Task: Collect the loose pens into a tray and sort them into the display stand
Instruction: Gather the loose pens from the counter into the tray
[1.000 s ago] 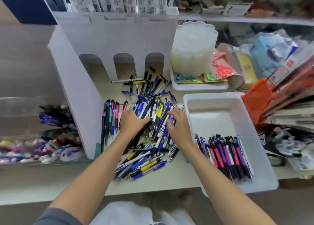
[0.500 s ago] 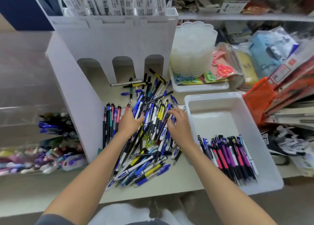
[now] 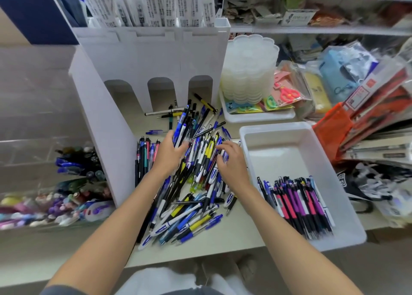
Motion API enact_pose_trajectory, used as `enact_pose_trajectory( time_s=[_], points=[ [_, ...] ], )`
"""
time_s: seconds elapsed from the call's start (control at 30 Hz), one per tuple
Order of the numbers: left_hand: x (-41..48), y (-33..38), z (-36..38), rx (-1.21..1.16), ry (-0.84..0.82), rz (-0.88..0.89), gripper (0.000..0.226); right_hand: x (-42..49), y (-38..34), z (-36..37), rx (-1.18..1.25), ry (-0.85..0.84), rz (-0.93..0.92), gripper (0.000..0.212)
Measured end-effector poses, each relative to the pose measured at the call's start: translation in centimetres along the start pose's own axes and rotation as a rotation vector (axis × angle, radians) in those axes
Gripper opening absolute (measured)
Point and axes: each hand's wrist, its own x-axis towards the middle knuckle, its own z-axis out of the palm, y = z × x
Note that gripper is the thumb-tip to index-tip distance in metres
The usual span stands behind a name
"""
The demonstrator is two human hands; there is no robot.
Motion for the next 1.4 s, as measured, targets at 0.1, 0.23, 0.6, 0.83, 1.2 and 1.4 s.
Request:
enact_pose_trajectory(
  time_s=[0.1,0.23,0.6,0.83,1.2,1.4],
  points=[
    [0.4,1.3,-0.1,-0.06,0.0,0.025,0.054,-0.1,-0.2,-0.3,0.012,-0.003,-0.002,0.028],
    [0.3,3.5,0.0,-0.125,0.018,0.11,0.024,-0.1,-0.6,-0.6,0.043,0.018,-0.004,0.029],
    [-3.8,6.7,5.1,-0.462,-0.213,-0.058,0.021,-1.9,0.1,-5.8,0.154,0.144,-0.053,0.026],
    [-8.6,9.0,12.6,-0.469,-0.396,-0.142,0.029,-2.3,2.7,-13.1,0.324,0.079,0.011,0.047],
    [-14.5,9.9,17.2,-0.687,-0.627,-0.486,0.017,-0.8,4.3,-17.4,0.225,-0.434,0.06,0.032],
    [-14.7,9.8,20.3,-0.884,-0.218,-0.559,0.038,-2.1,7.5,-18.4,0.502,-0.304,0.125,0.043]
  ],
)
